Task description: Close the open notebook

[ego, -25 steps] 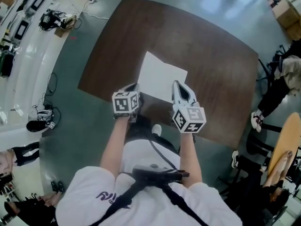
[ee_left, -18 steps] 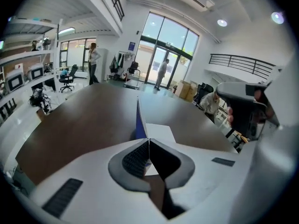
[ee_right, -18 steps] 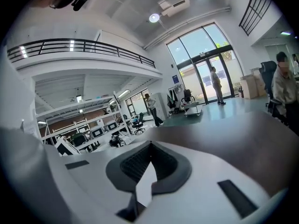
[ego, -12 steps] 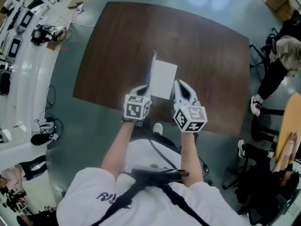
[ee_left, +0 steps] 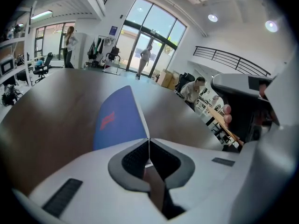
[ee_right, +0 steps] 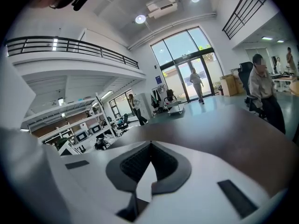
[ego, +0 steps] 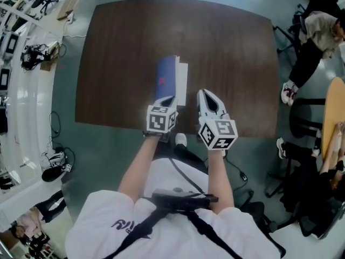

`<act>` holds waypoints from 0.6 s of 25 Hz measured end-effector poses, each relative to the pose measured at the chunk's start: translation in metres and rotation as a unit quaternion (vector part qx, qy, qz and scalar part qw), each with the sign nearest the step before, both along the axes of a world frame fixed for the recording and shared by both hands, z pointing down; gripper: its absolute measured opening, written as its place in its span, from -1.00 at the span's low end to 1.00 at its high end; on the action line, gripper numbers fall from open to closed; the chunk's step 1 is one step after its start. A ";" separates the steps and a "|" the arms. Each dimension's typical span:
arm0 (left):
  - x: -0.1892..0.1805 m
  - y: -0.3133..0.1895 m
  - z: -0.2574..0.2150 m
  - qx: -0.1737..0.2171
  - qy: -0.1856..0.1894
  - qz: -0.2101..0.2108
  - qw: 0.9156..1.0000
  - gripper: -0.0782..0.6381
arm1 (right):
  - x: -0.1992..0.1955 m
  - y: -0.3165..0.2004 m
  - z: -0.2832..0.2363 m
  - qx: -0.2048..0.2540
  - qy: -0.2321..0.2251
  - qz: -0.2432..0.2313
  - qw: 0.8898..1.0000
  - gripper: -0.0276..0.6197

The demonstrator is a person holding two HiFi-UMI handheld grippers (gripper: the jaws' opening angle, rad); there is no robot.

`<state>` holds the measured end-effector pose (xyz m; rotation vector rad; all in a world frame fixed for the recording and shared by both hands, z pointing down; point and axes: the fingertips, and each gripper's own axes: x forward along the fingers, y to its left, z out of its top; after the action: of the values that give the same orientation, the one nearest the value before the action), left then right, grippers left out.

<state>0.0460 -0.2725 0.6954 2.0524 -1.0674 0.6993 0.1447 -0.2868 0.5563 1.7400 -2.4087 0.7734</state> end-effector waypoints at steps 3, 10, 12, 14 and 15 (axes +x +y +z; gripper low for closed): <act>0.017 -0.003 0.014 -0.016 0.003 0.010 1.000 -0.73 | 0.011 0.003 0.008 -0.010 0.003 0.008 1.000 -0.91; 0.047 -0.002 0.058 -0.060 -0.008 0.036 0.998 -0.73 | 0.035 0.009 0.028 -0.031 0.006 0.027 0.999 -0.91; 0.053 -0.004 0.067 -0.066 -0.011 0.044 0.997 -0.73 | 0.041 0.009 0.034 -0.038 0.006 0.031 0.999 -0.91; 0.059 -0.007 0.073 -0.069 -0.014 0.054 0.996 -0.73 | 0.043 0.010 0.040 -0.045 0.006 0.034 0.998 -0.91; 0.060 -0.007 0.077 -0.072 -0.015 0.057 0.996 -0.73 | 0.044 0.010 0.043 -0.047 0.006 0.036 0.998 -0.91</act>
<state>0.1056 -0.2797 0.7721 1.9954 -0.8950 0.8417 0.1883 -0.2765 0.5989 1.7978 -2.2740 0.8662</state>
